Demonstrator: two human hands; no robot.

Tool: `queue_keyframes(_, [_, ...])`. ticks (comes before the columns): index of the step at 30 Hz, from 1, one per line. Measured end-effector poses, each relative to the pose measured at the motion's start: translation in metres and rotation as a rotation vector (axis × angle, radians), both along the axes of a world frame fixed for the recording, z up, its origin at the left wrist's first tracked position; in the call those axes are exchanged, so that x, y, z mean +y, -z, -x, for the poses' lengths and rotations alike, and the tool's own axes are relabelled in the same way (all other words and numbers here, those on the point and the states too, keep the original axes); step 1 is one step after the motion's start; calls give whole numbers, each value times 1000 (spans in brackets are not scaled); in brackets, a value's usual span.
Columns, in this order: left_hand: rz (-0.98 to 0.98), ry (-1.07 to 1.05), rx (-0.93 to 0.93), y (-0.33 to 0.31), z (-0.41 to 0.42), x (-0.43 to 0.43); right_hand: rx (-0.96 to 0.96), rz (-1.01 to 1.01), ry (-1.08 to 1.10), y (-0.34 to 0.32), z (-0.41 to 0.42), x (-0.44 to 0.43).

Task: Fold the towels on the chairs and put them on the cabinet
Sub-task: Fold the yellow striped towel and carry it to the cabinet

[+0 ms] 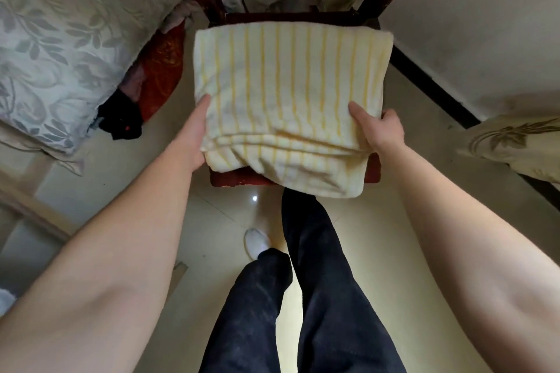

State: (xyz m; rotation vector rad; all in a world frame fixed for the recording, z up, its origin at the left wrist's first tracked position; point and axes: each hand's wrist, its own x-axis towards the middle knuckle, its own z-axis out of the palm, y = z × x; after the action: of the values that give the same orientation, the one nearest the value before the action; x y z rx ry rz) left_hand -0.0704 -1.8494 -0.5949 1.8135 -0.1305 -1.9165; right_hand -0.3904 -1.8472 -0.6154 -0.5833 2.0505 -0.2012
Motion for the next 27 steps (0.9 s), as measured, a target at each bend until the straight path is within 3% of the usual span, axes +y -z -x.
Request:
queue_keyframes(6, [-21, 143, -45, 9, -17, 48, 41, -207, 102, -2, -2, 18])
queue_keyframes(10, [-31, 147, -195, 1, 2, 57, -193, -288, 176, -6, -3, 30])
queue_keyframes(12, [43, 85, -212, -3, 5, 46, -340, -184, 168, -13, -1, 29])
queue_keyframes(15, [222, 7, -88, -13, -2, 21, -326, 181, 231, -20, 3, 19])
queue_keyframes(17, [242, 5, -30, -9, -8, 16, -361, 305, 351, -23, 4, 15])
queue_keyframes(19, [62, 81, -159, 1, -8, 20, -292, 191, 337, -23, 2, 16])
queue_keyframes(21, [-166, 178, -327, 13, -6, 37, -197, -68, 269, -20, 1, 25])
queue_keyframes(23, [-318, 265, -262, 18, -4, 48, -273, -197, 276, -14, 3, 33])
queue_keyframes(25, [-369, 306, -160, 15, -1, 57, -397, -214, 296, -9, 7, 40])
queue_keyframes(27, [-261, 328, -208, 14, -1, 62, -490, -225, 273, -8, 10, 46])
